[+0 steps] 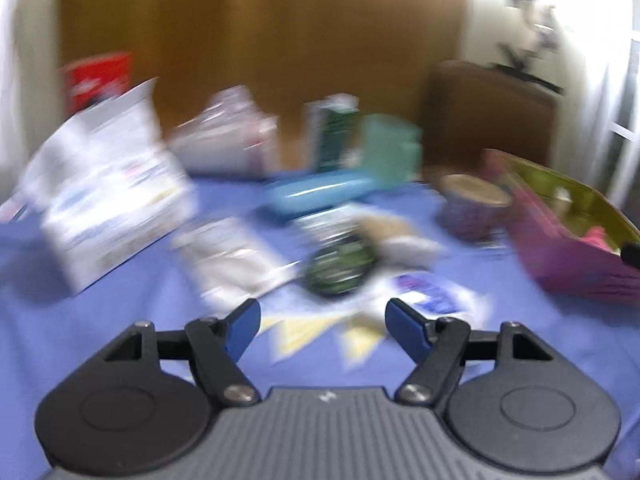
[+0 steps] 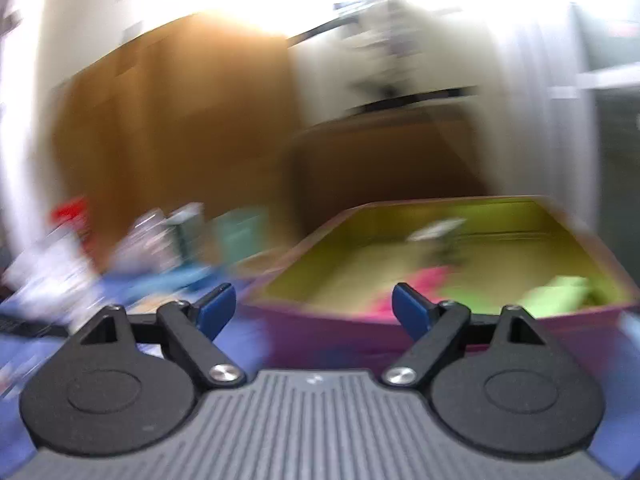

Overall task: Organize soft objects
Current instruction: 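Grasp the white wet-wipes pack with the left tool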

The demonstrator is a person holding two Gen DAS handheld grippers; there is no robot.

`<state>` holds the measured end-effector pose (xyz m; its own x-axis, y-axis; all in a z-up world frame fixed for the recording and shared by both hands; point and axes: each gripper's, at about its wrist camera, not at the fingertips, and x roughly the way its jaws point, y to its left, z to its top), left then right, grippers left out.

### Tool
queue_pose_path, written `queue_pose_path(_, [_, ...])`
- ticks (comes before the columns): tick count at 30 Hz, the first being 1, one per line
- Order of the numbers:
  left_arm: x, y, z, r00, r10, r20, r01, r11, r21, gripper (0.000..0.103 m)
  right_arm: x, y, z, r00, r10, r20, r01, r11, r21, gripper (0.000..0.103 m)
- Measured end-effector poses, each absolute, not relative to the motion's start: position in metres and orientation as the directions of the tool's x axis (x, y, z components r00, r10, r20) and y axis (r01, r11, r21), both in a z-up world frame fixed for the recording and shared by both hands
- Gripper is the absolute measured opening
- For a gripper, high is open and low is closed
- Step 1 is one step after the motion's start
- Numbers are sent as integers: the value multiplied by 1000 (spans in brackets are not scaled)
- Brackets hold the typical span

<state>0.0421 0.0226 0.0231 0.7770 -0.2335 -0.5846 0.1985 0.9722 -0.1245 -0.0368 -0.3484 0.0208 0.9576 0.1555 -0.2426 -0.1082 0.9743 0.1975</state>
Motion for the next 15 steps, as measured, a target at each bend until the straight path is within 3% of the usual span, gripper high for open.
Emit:
queue_pose_path(6, [43, 55, -6, 778, -236, -583, 147, 969, -197, 73, 1, -244, 6, 834, 376, -404, -389, 920, 53, 90])
queue_pose_path(11, [41, 57, -6, 775, -285, -565, 175, 954, -242, 74, 47, -193, -10, 769, 383, -512, -482, 873, -72, 93])
queue_pose_path(12, [41, 59, -6, 773, -295, -562, 175, 950, -258, 74, 52, -189, -13, 752, 375, -543, -489, 869, -78, 92])
queue_pose_path(13, [41, 62, -6, 773, -304, -558, 176, 946, -271, 74, 57, -190, -11, 732, 402, -550, -499, 866, -30, 81])
queue_pose_path(15, [40, 65, -7, 772, -316, -551, 176, 940, -292, 74, 65, -194, -8, 688, 445, -573, -502, 862, 67, 70])
